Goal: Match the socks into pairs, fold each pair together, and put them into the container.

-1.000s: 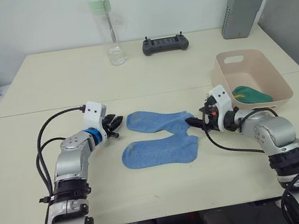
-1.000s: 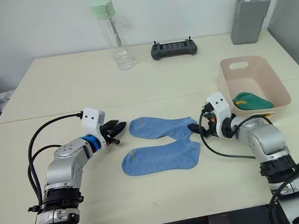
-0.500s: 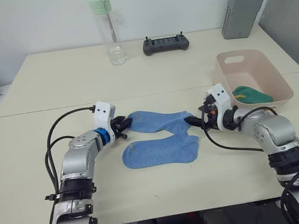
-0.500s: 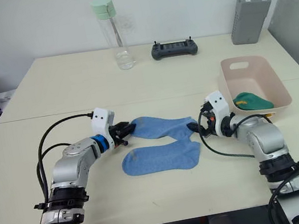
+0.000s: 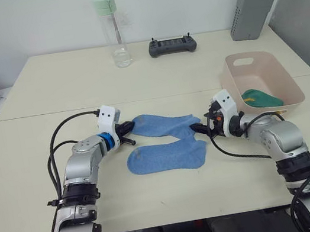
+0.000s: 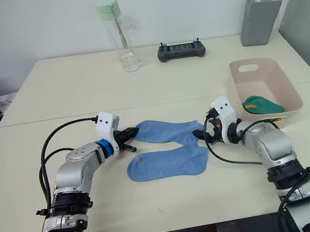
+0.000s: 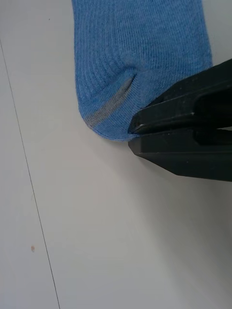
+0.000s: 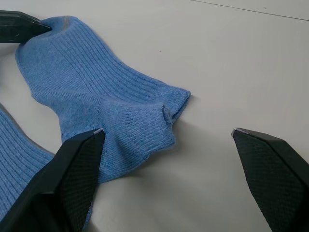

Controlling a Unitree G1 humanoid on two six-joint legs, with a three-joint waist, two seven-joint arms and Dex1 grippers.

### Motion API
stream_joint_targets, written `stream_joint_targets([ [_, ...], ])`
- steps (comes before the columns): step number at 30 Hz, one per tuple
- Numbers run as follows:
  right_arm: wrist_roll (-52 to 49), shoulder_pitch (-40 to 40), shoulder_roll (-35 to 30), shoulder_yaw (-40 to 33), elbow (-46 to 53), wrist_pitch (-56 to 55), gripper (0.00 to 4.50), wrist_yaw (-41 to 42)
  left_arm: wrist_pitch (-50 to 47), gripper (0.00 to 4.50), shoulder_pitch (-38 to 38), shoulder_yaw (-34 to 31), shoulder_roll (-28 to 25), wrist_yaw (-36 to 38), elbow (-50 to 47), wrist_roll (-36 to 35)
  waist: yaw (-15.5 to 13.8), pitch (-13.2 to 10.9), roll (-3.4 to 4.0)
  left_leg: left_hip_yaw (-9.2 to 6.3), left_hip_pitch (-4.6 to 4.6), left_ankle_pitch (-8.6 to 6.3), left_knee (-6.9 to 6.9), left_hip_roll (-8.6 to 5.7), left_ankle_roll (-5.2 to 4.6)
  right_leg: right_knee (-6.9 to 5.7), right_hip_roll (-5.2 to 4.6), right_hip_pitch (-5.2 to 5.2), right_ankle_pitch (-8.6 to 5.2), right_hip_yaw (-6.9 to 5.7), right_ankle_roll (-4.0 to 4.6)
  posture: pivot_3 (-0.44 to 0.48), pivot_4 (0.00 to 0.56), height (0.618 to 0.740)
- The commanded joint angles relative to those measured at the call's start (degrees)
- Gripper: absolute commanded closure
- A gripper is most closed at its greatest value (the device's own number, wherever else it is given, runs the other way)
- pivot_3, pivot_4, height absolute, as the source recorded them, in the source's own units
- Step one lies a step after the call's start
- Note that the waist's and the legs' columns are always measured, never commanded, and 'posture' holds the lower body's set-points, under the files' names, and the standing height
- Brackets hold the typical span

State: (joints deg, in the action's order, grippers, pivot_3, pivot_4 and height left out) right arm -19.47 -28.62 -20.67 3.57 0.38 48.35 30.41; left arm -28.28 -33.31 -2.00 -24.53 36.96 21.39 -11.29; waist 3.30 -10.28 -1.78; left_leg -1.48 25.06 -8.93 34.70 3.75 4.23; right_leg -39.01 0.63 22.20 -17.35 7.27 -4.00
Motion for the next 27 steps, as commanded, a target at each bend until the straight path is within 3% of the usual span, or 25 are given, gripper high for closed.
stream_joint_targets([
  [1, -1.0, -1.3, 0.6, -0.5, 0.8, -1.0, 0.97, 1.2, 0.0, 4.5, -0.7, -0.1, -0.2, -0.1, -0.6, 0.0, 0.0, 0.0, 0.0, 0.0, 0.0, 0.0, 0.0, 0.0, 0.0, 0.0, 0.0, 0.0, 0.0, 0.0, 0.0, 0.0, 0.15, 0.74],
  [11, -1.0, -2.7, 1.6, -1.4, -0.1, -2.1, 4.47, 2.4, 0.1, 4.5, -0.5, -0.5, -0.2, -0.3, -1.7, -0.2, 0.0, 0.0, 0.0, 0.0, 0.0, 0.0, 0.0, 0.0, 0.0, 0.01, 0.0, 0.0, 0.0, 0.0, 0.0, 0.0, 0.15, 0.74],
  [18, -2.9, -5.4, 1.0, -4.4, 0.7, -0.1, 4.47, 2.4, 0.6, 4.5, 0.8, -4.5, 0.7, -1.2, -7.0, -4.0, 0.0, 0.0, 0.01, 0.01, 0.02, 0.0, -0.01, 0.01, 0.0, 0.01, 0.0, 0.03, 0.01, 0.01, 0.01, 0.0, 0.15, 0.74],
  [27, -15.2, -5.8, 0.4, -12.7, 12.5, 15.1, 4.47, 0.5, -14.6, 4.5, 12.9, -15.0, -0.5, -2.3, -33.3, -21.5, 0.2, 0.0, 0.01, -0.01, 0.02, 0.0, -0.31, 0.03, 0.01, 0.02, -0.01, 0.09, 0.06, -0.03, 0.25, 0.0, 0.15, 0.74],
])
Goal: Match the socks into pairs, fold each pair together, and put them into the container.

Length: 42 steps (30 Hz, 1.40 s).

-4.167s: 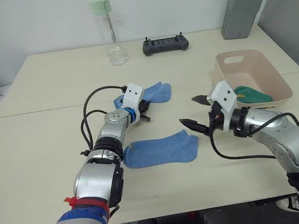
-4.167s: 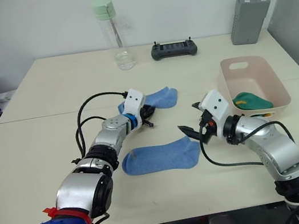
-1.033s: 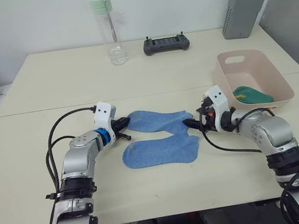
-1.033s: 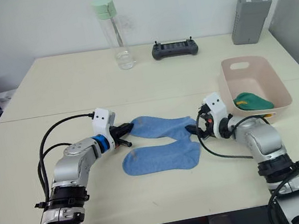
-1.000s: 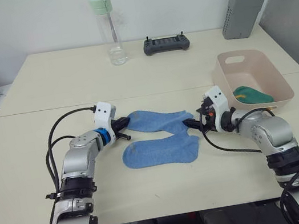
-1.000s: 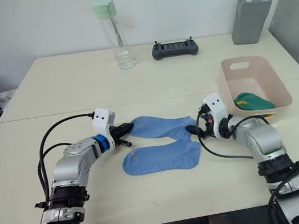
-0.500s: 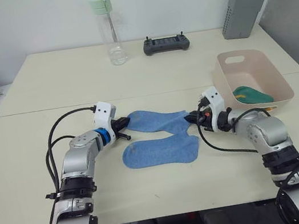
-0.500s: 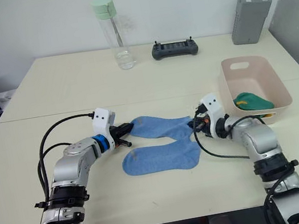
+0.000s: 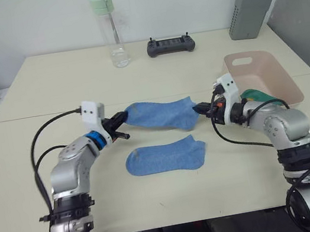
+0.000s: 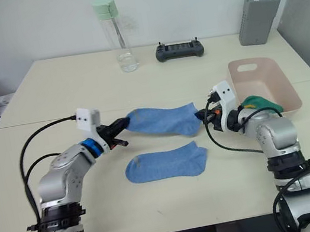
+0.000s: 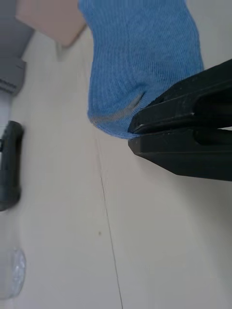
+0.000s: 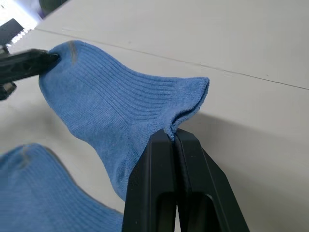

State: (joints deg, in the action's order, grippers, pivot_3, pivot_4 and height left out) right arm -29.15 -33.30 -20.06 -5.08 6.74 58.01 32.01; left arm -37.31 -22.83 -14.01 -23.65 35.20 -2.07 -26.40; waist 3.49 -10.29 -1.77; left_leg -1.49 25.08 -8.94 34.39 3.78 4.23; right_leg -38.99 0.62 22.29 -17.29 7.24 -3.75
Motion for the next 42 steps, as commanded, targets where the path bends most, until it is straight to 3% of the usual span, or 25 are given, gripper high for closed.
stream_joint_targets([
  [1, -6.7, -1.1, -0.2, -4.8, 7.2, 7.0, 4.47, -1.6, -7.1, 4.5, 3.3, -3.5, -1.7, -1.0, -11.9, -7.7, 0.0, 0.0, 0.0, -0.01, 0.0, 0.0, -0.02, 0.0, 0.0, 0.0, 0.0, 0.01, -0.02, 0.0, 0.01, 0.0, 0.15, 0.74],
  [6, -14.8, 2.9, -0.4, -8.0, 17.4, 16.7, 4.47, -3.6, -15.8, 4.5, 11.2, -7.5, -1.8, -5.3, -24.3, -17.0, 0.0, 0.0, -0.01, -0.01, -0.02, 0.0, -0.02, 0.0, 0.0, 0.02, -0.01, -0.02, -0.14, 0.0, -0.17, 0.0, 0.15, 0.74],
  [11, -20.1, 7.9, 1.8, -10.1, 24.5, 22.3, 4.47, -7.7, -18.1, 4.5, 19.3, -8.7, -2.0, -8.2, -30.6, -21.1, 0.0, 0.0, -0.01, 0.0, -0.04, 0.0, -0.02, 0.0, 0.0, 0.04, -0.02, 0.0, -0.24, 0.01, -0.05, 0.0, 0.15, 0.74],
  [23, -21.3, 16.2, 1.1, -8.6, 26.0, 21.4, 4.47, -11.0, -14.0, 4.5, 27.6, -6.0, -2.3, -9.3, -30.7, -20.2, 0.0, 0.0, -0.02, 0.06, -0.13, -0.01, 0.0, 0.0, 0.01, 0.07, -0.04, 0.03, -0.46, 0.09, 0.34, 0.0, 0.15, 0.74],
  [42, -19.1, 19.3, -0.1, -3.5, 22.0, 15.4, 4.47, -12.0, -8.2, 4.5, 30.7, -2.9, -3.5, -8.7, -27.7, -16.2, 0.2, 0.0, -0.02, 0.05, -0.13, -0.01, -0.21, 0.0, 0.02, 0.1, -0.04, 0.09, -0.56, 0.07, 0.5, 0.0, 0.15, 0.74],
])
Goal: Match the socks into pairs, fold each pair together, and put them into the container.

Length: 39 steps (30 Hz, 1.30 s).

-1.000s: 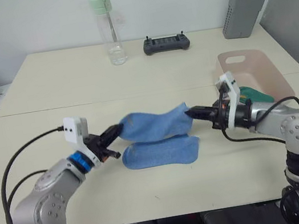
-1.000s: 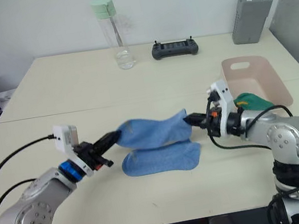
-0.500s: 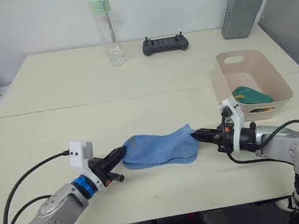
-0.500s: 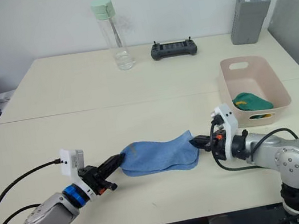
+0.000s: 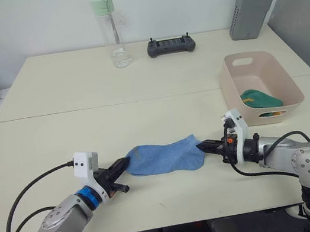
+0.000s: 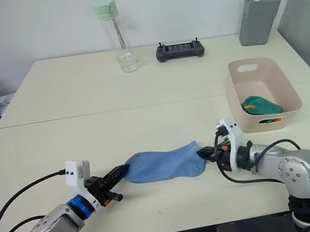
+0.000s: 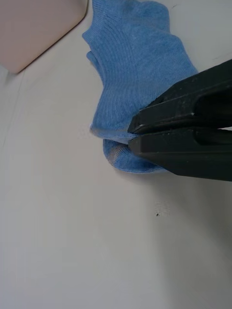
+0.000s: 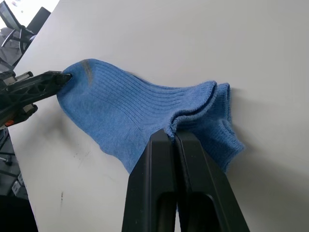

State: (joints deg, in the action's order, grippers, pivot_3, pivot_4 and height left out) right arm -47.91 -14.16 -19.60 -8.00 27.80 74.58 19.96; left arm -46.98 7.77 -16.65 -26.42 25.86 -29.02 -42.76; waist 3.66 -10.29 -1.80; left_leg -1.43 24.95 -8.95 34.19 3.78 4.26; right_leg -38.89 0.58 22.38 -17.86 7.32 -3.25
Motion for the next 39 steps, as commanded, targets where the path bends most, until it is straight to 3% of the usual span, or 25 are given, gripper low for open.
stream_joint_targets([
  [1, -0.3, 0.2, -0.7, -0.4, 0.8, -1.4, 4.47, 0.1, 1.6, 4.5, 0.0, -0.3, -0.8, 0.8, -0.6, 0.2, 0.0, 0.0, 0.0, -0.01, 0.0, 0.0, 0.0, 0.0, 0.0, 0.0, 0.0, 0.0, 0.0, -0.01, 0.01, 0.0, 0.15, 0.74],
  [27, 3.6, -1.3, -1.6, 4.0, -3.6, -7.5, 4.47, 1.0, 3.7, 4.5, 1.8, 1.5, -1.7, 1.5, -0.3, 2.4, 0.1, 0.0, -0.01, 0.01, 0.0, 0.0, -0.1, 0.0, 0.0, 0.0, 0.0, 0.03, -0.04, 0.0, 0.05, 0.0, 0.15, 0.74],
  [29, 3.0, -1.4, -1.6, 3.6, -3.3, -7.6, 4.5, 1.3, 4.0, 4.09, 2.1, 1.9, -2.6, 2.7, -0.2, 3.1, 0.1, 0.0, -0.01, -0.01, 0.0, 0.0, -0.1, 0.0, 0.0, 0.0, 0.0, 0.04, -0.04, -0.01, 0.05, 0.0, 0.15, 0.74],
  [32, 2.9, -1.1, -2.0, 2.8, -3.0, -8.2, 3.77, 1.4, 4.0, 3.29, 0.8, 0.9, -3.2, 2.6, 0.8, 3.0, 0.1, 0.0, -0.01, 0.0, 0.0, 0.0, -0.11, 0.0, 0.0, 0.0, 0.0, 0.04, -0.04, -0.01, 0.05, 0.0, 0.15, 0.74],
  [35, 2.2, -0.8, -2.6, 0.8, -1.9, -8.2, 2.78, 1.4, 2.3, 2.37, -0.7, -1.3, -5.2, 4.1, 1.2, 0.7, 0.1, 0.0, -0.03, 0.0, 0.0, 0.0, -0.1, 0.0, 0.0, 0.0, -0.01, 0.04, -0.04, -0.02, 0.05, 0.0, 0.15, 0.74],
  [39, 5.0, -2.4, -7.7, 0.6, 1.2, -10.3, 1.39, 2.8, 0.6, 1.13, -3.6, -6.9, -13.3, 10.3, 3.6, -3.0, 0.1, -0.1, -0.07, 0.0, 0.02, 0.0, -0.13, 0.02, 0.0, -0.01, 0.0, 0.15, -0.05, -0.05, 0.06, 0.0, 0.15, 0.74],
])
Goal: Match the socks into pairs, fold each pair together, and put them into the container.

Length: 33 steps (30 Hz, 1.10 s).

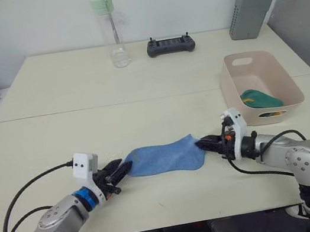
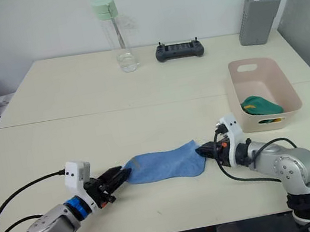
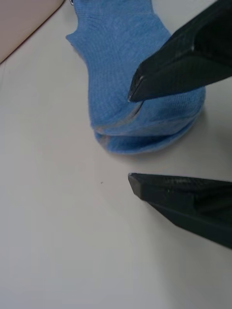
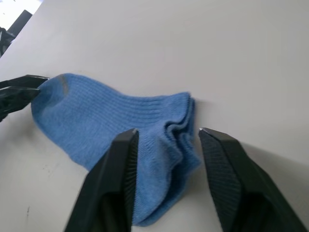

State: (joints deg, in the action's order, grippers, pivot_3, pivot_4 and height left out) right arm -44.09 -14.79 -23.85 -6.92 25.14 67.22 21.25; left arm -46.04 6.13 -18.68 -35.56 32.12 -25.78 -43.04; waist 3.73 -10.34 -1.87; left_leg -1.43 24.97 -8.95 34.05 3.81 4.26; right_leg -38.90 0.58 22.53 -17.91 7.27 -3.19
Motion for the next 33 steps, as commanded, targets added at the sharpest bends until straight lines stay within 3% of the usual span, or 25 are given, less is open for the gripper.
stream_joint_targets([
  [1, 2.8, -2.4, -5.2, 0.9, 4.3, -4.7, 1.02, 2.5, -0.6, 0.83, -3.1, -5.5, -5.8, 5.4, 1.3, -3.6, 0.0, 0.0, 0.02, 0.03, 0.0, 0.0, -0.01, 0.0, 0.0, 0.0, 0.0, 0.11, 0.0, 0.0, 0.0, 0.0, 0.15, 0.74],
  [2, 4.0, -3.9, -6.0, 2.2, 4.5, -6.9, 0.69, 3.4, 0.4, 0.82, -4.7, -5.4, -7.8, 7.6, 2.2, -3.3, 0.0, 0.0, 0.01, 0.06, -0.01, 0.0, -0.04, 0.0, 0.0, 0.01, -0.02, 0.17, 0.0, 0.02, 0.01, 0.0, 0.15, 0.74],
  [5, 8.7, -7.7, -7.5, 8.6, 4.5, -14.8, 0.69, 8.3, 6.9, 0.82, -10.3, -0.8, -11.1, 13.1, 3.8, 1.4, 0.0, 0.0, 0.01, 0.14, 0.0, 0.0, -0.05, -0.01, 0.0, 0.01, -0.07, 0.39, 0.0, 0.03, 0.01, 0.0, 0.15, 0.74],
  [6, 10.3, -8.5, -8.3, 12.1, 4.5, -17.2, 0.86, 11.1, 10.3, 1.01, -12.3, 2.7, -11.6, 15.4, 4.3, 4.4, 0.0, 0.0, 0.01, 0.15, 0.01, 0.0, -0.06, -0.01, 0.0, 0.01, -0.07, 0.42, 0.0, 0.03, 0.01, 0.0, 0.15, 0.74],
  [8, 13.7, -9.6, -8.9, 17.1, 3.5, -21.9, 1.34, 14.8, 15.5, 1.39, -14.8, 8.5, -11.9, 19.2, 4.9, 8.9, 0.0, 0.0, 0.0, 0.16, 0.01, 0.0, -0.11, -0.02, 0.0, 0.01, -0.06, 0.41, -0.01, 0.02, 0.03, 0.0, 0.15, 0.74],
  [15, 23.1, -10.4, -4.8, 27.2, -7.6, -34.9, 3.76, 20.5, 31.4, 3.55, -21.0, 25.9, -9.6, 29.4, 11.5, 23.0, -0.4, 0.0, 0.0, 0.05, 0.18, -0.1, -0.14, -0.02, 0.13, -0.02, -0.01, 0.17, 0.11, -0.07, -0.05, 0.0, 0.15, 0.74],
  [17, 26.6, -9.7, -4.5, 29.7, -11.3, -39.3, 4.47, 22.2, 34.0, 4.19, -22.5, 27.9, -8.1, 29.2, 15.0, 25.8, -0.4, 0.0, 0.0, 0.06, 0.17, -0.1, -0.14, -0.02, 0.12, -0.03, 0.01, 0.15, 0.11, -0.05, -0.05, 0.0, 0.15, 0.74],
  [18, 28.6, -9.4, -4.6, 30.9, -13.4, -41.7, 4.5, 22.8, 35.2, 4.48, -23.2, 28.7, -7.4, 28.7, 16.9, 27.4, -0.4, 0.0, 0.0, 0.06, 0.18, -0.1, -0.12, -0.02, 0.12, -0.04, 0.01, 0.15, 0.12, -0.05, -0.05, 0.0, 0.15, 0.74],
  [22, 32.6, -7.4, -5.1, 31.7, -19.3, -47.5, 4.5, 24.9, 38.8, 4.48, -22.9, 30.3, -6.3, 29.2, 22.9, 30.8, -0.4, 0.0, 0.0, 0.05, 0.15, -0.09, -0.08, -0.02, 0.12, -0.09, 0.02, 0.12, 0.12, -0.04, -0.11, 0.0, 0.15, 0.74],
  [27, 33.1, -4.1, -7.5, 28.5, -19.0, -49.8, 4.5, 26.5, 41.9, 4.48, -22.0, 28.7, -7.6, 29.6, 27.6, 32.8, -0.5, 0.0, 0.0, -0.01, 0.07, -0.09, -0.08, -0.01, 0.12, -0.11, 0.04, 0.0, 0.12, -0.08, -0.13, 0.0, 0.15, 0.74],
  [33, 28.6, -2.0, -7.8, 23.9, -11.8, -48.7, 4.5, 28.7, 35.2, 4.48, -19.3, 22.4, -7.8, 31.0, 23.5, 24.7, -0.4, 0.0, 0.01, -0.03, -0.12, -0.08, -0.05, 0.0, 0.11, -0.13, 0.03, -0.22, 0.01, -0.08, -0.36, 0.0, 0.15, 0.74],
])
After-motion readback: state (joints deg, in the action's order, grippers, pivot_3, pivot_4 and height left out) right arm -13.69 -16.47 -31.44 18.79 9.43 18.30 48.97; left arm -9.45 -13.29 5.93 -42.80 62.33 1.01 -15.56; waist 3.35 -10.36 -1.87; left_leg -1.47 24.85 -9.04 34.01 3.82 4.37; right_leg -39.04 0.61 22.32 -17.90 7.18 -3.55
